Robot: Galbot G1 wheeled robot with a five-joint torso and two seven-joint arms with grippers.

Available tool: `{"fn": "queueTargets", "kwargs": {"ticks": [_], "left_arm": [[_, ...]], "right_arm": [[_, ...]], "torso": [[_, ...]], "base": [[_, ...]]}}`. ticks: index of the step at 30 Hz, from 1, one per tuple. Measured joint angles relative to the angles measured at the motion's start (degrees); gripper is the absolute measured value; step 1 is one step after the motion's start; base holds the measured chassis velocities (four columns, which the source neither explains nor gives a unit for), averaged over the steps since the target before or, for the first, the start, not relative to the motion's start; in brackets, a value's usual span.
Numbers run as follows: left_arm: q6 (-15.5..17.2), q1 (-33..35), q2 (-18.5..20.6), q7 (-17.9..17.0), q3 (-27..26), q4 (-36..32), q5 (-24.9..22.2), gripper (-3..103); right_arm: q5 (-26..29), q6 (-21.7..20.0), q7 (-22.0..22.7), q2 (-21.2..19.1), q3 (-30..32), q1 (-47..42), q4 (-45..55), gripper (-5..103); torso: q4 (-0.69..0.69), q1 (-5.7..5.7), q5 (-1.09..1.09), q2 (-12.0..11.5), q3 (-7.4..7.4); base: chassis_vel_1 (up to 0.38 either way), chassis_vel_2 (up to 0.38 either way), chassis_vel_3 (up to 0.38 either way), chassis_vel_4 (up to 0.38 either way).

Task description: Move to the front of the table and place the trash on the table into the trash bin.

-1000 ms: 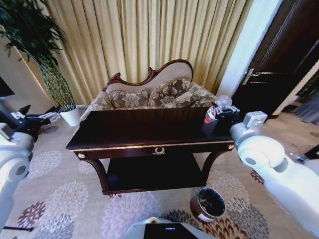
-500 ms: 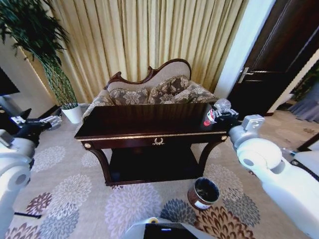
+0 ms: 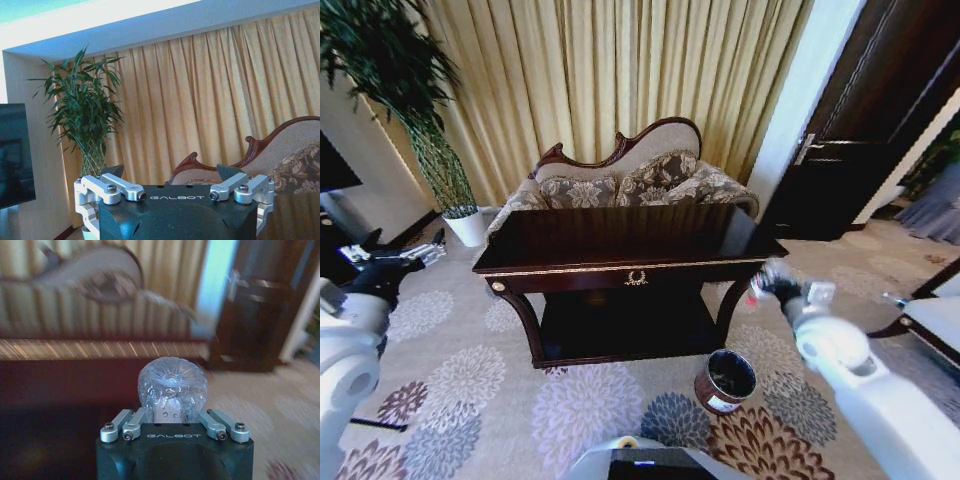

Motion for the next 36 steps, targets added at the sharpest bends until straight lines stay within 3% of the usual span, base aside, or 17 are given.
{"fn": "queueTargets", "kwargs": {"ticks": [6,10,12,15,19,28,31,33,36], "left_arm": [[-1.87,2.8,-1.72,0.64,-2.84,-0.9,-0.06,100],[-2.31,3.46,-2.44,0.79,-3.51,-1.92,-0.17,100],[-0.87,3.6,-0.92,-1.67,-2.02,-4.02,-1.27,100],[-0.81,5.03,-1.88,-0.94,-3.59,-4.59,-1.89,100],[-1.74,6.19,-1.75,-0.58,-4.35,-5.04,-1.86,100],[-2.91,5.07,-1.05,-0.46,-2.97,-3.21,-0.74,100],[-3.0,4.24,-0.07,-0.49,-2.33,-2.45,-0.97,100],[-3.0,3.93,0.07,-0.5,-2.18,-2.14,-1.06,100],[-3.01,2.87,0.04,-0.51,-1.62,-1.19,-0.92,100]], "right_arm": [[-7.95,5.73,-0.34,6.34,-5.1,5.84,-16.3,27],[-10.99,9.8,-1.46,8.21,-6.96,10.97,-26.07,27],[-12.29,13.51,-5.49,8.26,-7.99,16.29,-37.14,27],[-15.35,16.5,-8.26,9.46,-8.06,18.57,-44.64,27],[-17.79,19.6,-10.6,10.08,-7.87,19.85,-52.06,27],[-17.21,19.78,-10.97,10.54,-7.24,15.93,-45.66,25],[-17.32,17.51,-10.31,11.38,-7.12,14.1,-40.99,41],[-17.59,16.95,-10.03,11.63,-7.14,13.72,-39.94,41],[-18.25,15.93,-9.71,12.06,-7.33,13.26,-38.28,52]], "torso": [[0.0,0.0,0.02,0.0,0.0],[0.07,0.0,0.01,0.0,0.0],[0.03,0.0,-0.01,0.01,0.0],[-0.02,0.0,0.01,0.0,0.01],[0.02,0.0,0.01,0.0,0.0],[0.02,0.0,-0.02,0.01,0.0],[0.02,0.0,-0.01,0.01,0.0],[0.0,0.0,-0.01,0.01,0.0],[0.01,0.0,-0.02,0.01,0.0]], "base": [[0.0,0.0,0.0,0.0],[0.0,0.0,0.0,0.0],[0.0,0.0,0.0,0.0],[0.0,0.0,0.0,0.0],[0.0,0.0,0.0,0.0],[0.0,0.0,0.0,0.0],[0.0,0.0,0.0,0.0],[0.0,0.0,0.0,0.0],[0.0,0.0,0.0,0.0]]}}
